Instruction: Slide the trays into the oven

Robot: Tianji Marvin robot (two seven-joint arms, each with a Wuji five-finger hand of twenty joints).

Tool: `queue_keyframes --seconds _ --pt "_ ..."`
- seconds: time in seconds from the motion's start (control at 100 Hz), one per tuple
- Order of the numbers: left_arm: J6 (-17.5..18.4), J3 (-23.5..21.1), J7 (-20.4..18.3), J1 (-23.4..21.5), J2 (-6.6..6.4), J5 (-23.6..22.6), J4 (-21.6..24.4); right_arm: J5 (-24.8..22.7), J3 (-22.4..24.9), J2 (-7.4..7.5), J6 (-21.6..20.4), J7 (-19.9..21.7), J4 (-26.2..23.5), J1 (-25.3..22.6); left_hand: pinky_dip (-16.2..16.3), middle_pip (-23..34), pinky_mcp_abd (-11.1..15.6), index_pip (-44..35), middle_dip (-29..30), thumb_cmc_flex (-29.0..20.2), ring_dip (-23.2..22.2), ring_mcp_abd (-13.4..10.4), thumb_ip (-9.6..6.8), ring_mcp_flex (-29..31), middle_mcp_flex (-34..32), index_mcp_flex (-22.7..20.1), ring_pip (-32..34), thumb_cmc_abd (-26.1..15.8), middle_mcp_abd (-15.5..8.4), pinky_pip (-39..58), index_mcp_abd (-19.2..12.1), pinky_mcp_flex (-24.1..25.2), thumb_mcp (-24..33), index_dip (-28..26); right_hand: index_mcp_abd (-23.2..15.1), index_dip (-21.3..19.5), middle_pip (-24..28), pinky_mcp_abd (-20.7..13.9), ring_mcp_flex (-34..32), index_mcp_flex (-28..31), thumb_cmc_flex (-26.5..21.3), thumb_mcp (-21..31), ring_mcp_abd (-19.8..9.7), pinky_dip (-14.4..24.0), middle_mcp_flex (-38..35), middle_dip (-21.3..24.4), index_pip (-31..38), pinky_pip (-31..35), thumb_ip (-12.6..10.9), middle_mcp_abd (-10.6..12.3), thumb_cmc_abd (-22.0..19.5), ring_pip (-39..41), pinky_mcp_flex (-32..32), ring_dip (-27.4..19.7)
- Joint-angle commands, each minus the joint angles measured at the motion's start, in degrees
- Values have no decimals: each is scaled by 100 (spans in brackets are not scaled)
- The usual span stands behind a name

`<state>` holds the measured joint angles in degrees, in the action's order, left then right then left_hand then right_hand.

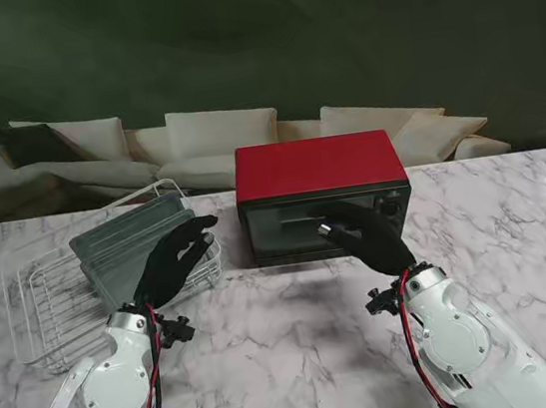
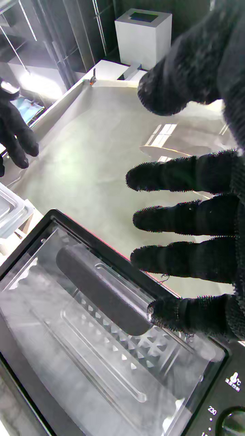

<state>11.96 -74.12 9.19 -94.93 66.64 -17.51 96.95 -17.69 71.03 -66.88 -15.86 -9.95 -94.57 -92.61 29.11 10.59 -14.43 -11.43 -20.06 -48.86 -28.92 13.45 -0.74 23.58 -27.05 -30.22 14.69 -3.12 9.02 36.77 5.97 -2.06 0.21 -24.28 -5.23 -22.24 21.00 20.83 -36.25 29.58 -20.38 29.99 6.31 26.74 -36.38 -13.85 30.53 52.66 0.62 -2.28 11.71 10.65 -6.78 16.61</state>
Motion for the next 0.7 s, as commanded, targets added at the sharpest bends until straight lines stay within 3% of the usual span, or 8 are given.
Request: queue_keyframes --seconds 0.0,0.08,0.16,0.19,0.24,0.37,0.57,0.69 --pt "-51 4 -113 -21 -10 12 23 -14 2 0 8 19 2 -12 112 -22 -71 8 -75 96 -49 -35 121 -67 62 4 -136 -230 -3 -150 14 63 -192 -40 -197 100 100 -175 44 59 82 -35 -214 73 -50 -9 95 -75 91 67 -148 2 47 28" --pt "-50 2 -108 -28 -11 -4 38 -20 6 2 -7 22 -6 -16 129 -22 -72 12 -81 95 -54 -36 121 -69 50 -6 -136 -232 -110 -159 28 61 -195 -40 -199 102 109 -174 42 55 82 -41 -211 77 -38 -13 93 -76 91 78 -152 6 46 30" --pt "-32 -16 -99 -50 -14 -31 62 -43 19 2 -35 1 -26 -42 143 -42 -71 7 -76 95 -57 -31 121 -65 65 -28 -137 -230 63 -168 33 60 -196 -44 -193 103 113 -175 48 58 82 -47 -213 84 -31 -15 94 -72 91 75 -148 5 44 30" --pt "-26 -27 -97 -63 -15 -41 74 -50 26 3 -36 0 -37 -56 148 -35 -61 7 -80 97 -58 -30 122 -68 44 -29 -138 -232 -87 -168 36 56 -197 -45 -198 105 112 -177 60 48 84 -51 -210 84 -26 -14 88 -77 92 72 -144 1 54 29" --pt "-9 -42 -75 -77 -13 -65 85 -62 38 6 -36 1 -56 -78 156 -56 -56 8 -72 97 -58 -35 122 -66 60 -31 -139 -235 67 -173 35 51 -199 -45 -219 113 100 -176 90 -2 85 -55 -200 84 4 -10 66 -86 93 70 -140 -10 75 26" --pt "10 -68 -64 -82 -14 -87 91 -134 64 12 -14 -15 -126 -125 174 -71 -62 -1 -77 94 -60 -25 122 -62 21 -64 -140 -237 24 -201 56 47 -197 -51 -282 144 228 -255 259 -916 126 -128 -209 163 414 -86 -156 -70 90 77 -186 5 170 70" --pt "16 -76 -79 -45 -22 -138 55 -502 140 39 132 -89 -335 -271 195 -101 -69 20 -74 90 -62 -28 122 -60 11 -25 -140 -247 -11 -227 34 44 -197 -47 -250 97 1254 -300 85 -1514 134 -297 -101 652 626 -748 -168 354 69 -48 -232 959 22 799" --pt "-5 -62 -78 -1 -18 -120 11 -652 194 23 242 -252 -429 -389 207 -92 -69 33 -90 81 -62 -27 121 -77 25 0 -145 -242 -63 -251 42 57 -196 -44 -28 105 2155 -313 -155 -1600 120 -337 37 991 280 -1550 -137 967 58 -120 -238 2417 -270 1597"
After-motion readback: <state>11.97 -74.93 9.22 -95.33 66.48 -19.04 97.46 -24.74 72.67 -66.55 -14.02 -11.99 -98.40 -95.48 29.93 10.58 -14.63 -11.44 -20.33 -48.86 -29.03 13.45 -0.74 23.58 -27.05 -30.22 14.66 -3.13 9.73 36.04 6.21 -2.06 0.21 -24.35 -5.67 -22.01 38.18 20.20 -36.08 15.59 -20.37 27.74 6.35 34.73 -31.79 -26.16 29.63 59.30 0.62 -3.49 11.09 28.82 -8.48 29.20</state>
